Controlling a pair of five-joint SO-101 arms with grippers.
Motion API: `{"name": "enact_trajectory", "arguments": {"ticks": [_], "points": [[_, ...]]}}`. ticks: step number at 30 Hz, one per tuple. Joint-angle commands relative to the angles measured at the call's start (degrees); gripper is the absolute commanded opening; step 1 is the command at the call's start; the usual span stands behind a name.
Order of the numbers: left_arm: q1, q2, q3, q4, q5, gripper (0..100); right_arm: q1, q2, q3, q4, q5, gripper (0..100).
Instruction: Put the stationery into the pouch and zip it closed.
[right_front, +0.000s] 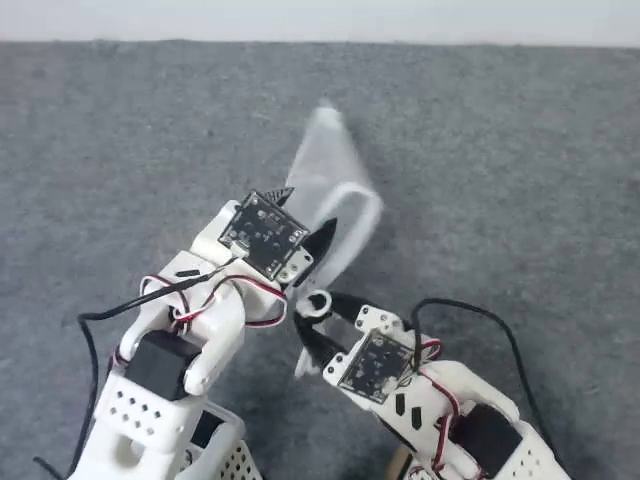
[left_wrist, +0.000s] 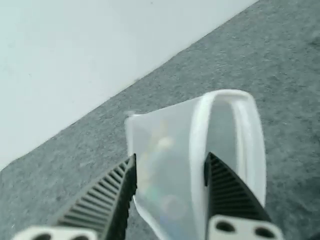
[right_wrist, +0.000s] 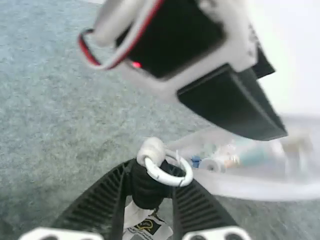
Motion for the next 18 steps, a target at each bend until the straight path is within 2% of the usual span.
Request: {"name": "enact_trajectory", "arguments": {"ticks": [1,5,9,14,18], "points": [[1.85,-0.35,-5.93,-1.41,-0.53,21,2.51,-1.63,-0.79,0.40,0.26,0.5],[1.58,-0.35,-8.57,-0.09,-0.53,21,3.38,-1.63,-0.79,0.40,0.26,0.5],[1.49,-0.35,-12.53,4.48,-0.26,21,5.76,-1.63,-1.23,0.31,0.18,0.5],[-0.97,-0.35,-15.96,10.81,-0.62,21,9.19,-1.63,-2.99,0.40,-3.43,0.5],[-2.64,-0.35,-17.27,15.21,-4.66,21,12.79,-1.63,-4.40,0.40,-3.43,0.5]]}}
